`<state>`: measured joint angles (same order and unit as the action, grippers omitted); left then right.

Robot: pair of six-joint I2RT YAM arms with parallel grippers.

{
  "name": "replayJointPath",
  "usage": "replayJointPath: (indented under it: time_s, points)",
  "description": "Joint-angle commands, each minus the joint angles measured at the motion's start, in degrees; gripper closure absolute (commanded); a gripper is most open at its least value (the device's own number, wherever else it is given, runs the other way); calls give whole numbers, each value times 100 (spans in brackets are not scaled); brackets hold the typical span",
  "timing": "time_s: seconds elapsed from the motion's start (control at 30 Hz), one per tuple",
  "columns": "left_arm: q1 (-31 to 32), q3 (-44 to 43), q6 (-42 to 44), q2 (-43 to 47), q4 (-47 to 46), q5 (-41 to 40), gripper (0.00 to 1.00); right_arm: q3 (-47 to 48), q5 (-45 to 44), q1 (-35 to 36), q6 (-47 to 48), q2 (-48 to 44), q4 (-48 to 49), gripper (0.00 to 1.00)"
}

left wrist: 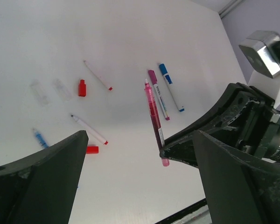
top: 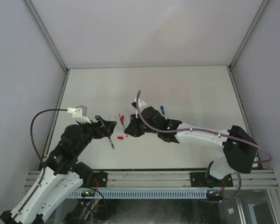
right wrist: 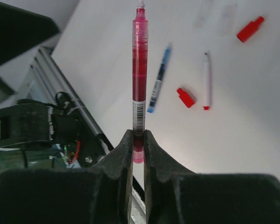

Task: Insert the pens into the pen caps
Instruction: Pick up the pen from the center of the board.

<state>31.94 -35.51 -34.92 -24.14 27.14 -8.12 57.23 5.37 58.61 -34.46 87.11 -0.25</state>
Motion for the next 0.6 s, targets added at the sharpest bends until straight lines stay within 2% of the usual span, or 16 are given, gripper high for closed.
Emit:
replayJointPath:
  time_s: [0.0,0.2,0.57]
  points:
    - [-39,193,-253,-54,-730,452,0,-224,366,62,-441,-303,1186,100]
    - [-37,324,-325,-22,-871,458,2,-348,421,209,-492,-458,1625,100]
    - [-34,458,-573,-19,-1236,675,24,-555,260,316,-517,-735,2076,100]
